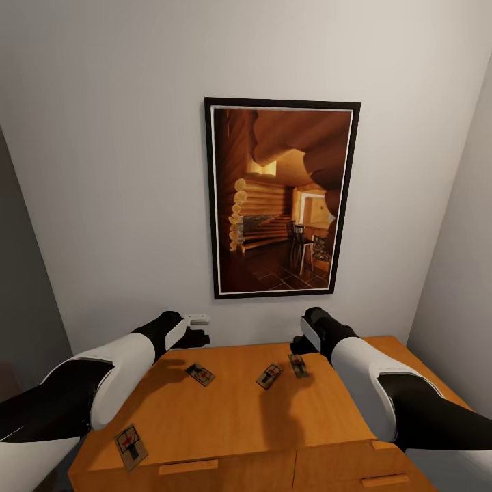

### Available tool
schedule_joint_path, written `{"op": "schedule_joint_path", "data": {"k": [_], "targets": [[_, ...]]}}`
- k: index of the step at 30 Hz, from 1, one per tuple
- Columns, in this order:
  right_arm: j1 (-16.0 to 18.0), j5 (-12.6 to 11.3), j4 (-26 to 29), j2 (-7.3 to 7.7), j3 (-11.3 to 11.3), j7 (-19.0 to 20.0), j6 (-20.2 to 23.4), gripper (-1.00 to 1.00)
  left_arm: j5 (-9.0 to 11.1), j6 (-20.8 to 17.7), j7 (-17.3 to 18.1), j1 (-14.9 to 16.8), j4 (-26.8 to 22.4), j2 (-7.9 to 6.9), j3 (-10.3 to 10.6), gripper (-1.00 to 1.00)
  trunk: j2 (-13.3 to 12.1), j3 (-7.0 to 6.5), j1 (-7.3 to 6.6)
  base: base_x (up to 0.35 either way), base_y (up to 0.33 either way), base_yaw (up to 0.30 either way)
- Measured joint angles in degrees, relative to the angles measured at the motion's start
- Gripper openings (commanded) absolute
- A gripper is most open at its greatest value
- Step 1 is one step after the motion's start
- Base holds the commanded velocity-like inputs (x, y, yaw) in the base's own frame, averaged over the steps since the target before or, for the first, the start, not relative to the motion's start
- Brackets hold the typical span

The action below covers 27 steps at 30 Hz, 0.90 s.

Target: Take the four mousetraps from the cabinet in the bathroom and place them on the bathroom floor. Make sure all four end up on the same floor surface, and ensure that at least two of them are either under or directly next to the same bathroom sink.

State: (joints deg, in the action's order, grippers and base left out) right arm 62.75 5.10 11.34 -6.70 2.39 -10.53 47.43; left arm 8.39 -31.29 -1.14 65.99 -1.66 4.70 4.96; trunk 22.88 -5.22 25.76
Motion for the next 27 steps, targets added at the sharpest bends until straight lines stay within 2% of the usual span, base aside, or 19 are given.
{"op": "schedule_joint_path", "data": {"k": [27], "targets": [[0.0, 0.1, 1.6, -0.13, 0.0, -0.1, 0.3, 1.0, 0.1, 0.0, -0.5, 0.0, -0.7, 0.22, 0.1, 1.0, 0.0, 0.0, 0.0, 0.0, 0.0, 0.0]]}}
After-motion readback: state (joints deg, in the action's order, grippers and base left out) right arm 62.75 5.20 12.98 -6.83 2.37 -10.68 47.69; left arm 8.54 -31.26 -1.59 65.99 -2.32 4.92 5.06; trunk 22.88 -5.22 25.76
